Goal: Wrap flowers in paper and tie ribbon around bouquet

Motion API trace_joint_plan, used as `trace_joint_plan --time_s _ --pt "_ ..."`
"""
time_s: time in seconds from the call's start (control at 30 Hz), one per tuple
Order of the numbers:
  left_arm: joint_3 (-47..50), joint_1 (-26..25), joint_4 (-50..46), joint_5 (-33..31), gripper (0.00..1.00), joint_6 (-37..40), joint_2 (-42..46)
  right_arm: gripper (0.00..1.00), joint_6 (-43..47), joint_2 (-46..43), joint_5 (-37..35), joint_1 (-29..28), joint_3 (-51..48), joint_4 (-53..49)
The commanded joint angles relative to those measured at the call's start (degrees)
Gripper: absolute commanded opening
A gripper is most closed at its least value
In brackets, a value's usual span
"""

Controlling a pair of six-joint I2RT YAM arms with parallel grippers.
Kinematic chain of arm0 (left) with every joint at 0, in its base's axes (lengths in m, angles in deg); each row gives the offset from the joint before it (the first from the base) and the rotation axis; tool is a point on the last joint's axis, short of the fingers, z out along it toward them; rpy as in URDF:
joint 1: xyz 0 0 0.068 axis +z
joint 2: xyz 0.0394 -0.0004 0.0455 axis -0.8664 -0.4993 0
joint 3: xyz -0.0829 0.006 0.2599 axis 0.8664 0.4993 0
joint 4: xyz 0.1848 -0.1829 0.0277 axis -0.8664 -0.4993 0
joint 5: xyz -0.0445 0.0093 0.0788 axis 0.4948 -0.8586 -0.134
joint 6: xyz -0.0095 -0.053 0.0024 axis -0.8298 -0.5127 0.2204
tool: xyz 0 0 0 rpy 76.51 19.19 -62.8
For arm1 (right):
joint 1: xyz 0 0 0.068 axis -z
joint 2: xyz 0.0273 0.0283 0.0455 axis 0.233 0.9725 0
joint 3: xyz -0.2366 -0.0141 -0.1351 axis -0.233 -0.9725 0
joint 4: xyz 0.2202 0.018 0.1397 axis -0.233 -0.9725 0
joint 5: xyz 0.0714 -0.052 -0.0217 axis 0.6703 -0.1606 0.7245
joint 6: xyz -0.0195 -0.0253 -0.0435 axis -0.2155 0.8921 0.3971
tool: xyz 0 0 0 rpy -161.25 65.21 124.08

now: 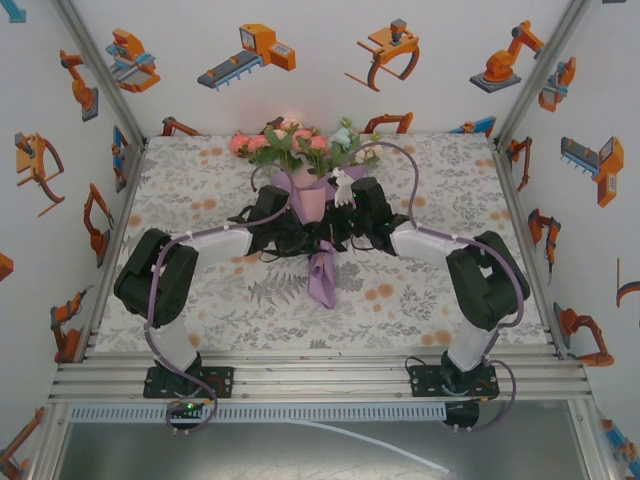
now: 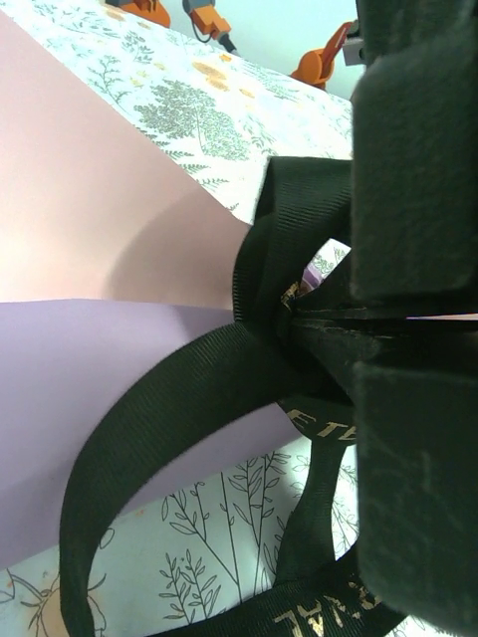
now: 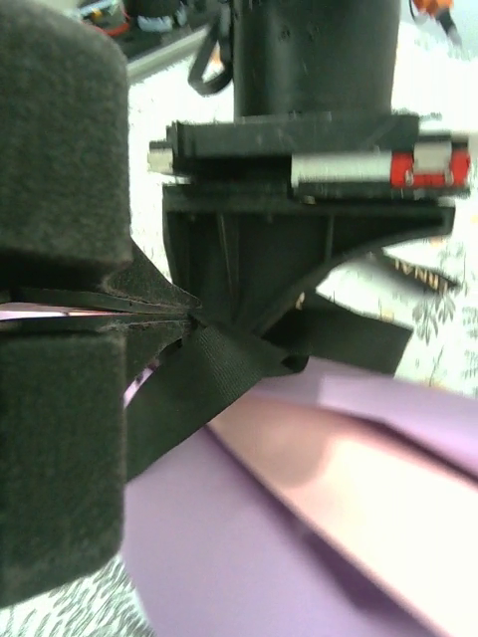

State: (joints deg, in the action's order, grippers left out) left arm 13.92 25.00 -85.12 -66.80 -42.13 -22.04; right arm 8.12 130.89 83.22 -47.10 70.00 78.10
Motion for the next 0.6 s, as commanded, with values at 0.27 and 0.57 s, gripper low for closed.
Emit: trace_joint_plan --time_s 0.27,0.57 --pt "2.7 0.6 13.5 8.7 0.0 6.4 1.3 0.28 1.1 -1.1 10.0 0.1 1.1 1.6" --pt "2.4 0.8 16.6 14.7 0.0 10.2 -0.4 0.4 9.7 -7.6 2.7 1.6 -1.3 -12.2"
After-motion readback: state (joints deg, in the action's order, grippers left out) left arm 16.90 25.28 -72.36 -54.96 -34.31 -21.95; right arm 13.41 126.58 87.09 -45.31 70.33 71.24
